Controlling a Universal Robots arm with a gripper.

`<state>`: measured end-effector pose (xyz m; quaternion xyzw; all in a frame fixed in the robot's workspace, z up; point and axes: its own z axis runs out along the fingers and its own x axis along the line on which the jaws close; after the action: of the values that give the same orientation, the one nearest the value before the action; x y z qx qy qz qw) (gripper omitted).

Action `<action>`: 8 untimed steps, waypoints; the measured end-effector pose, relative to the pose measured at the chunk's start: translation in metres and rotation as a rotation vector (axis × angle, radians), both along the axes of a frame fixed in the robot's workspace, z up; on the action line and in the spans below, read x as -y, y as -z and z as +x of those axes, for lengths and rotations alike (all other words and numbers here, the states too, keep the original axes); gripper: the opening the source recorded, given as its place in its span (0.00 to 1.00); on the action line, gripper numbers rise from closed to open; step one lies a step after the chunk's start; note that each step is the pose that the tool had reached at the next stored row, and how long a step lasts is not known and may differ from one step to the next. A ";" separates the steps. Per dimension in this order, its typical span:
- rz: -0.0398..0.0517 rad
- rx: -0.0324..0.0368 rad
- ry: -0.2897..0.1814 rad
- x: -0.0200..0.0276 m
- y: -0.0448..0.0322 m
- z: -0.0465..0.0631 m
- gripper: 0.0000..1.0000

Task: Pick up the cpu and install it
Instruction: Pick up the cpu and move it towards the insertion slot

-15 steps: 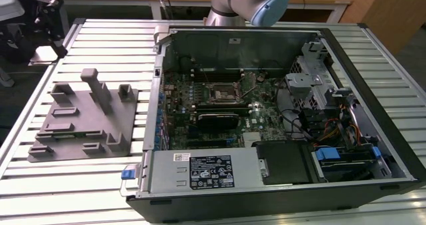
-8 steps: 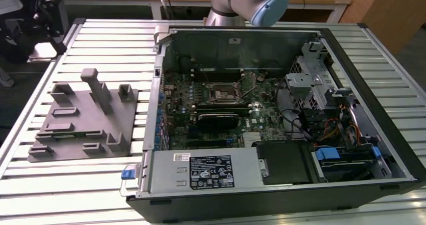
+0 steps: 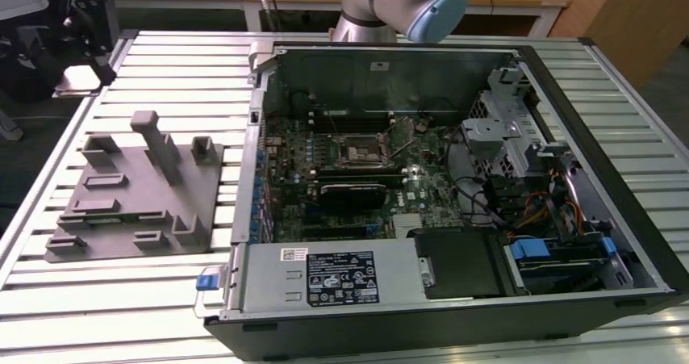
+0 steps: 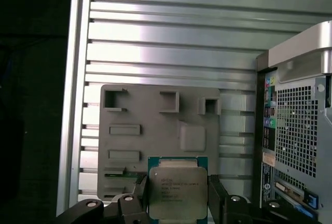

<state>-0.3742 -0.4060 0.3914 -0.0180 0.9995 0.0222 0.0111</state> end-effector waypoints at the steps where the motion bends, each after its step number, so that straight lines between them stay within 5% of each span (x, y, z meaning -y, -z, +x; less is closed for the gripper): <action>1: 0.0001 0.0001 0.000 0.0000 0.0000 0.002 0.54; 8: 0.0001 0.0000 0.000 0.0000 0.0000 0.016 0.54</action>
<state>-0.3580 -0.4060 0.3913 -0.0180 0.9995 0.0223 0.0111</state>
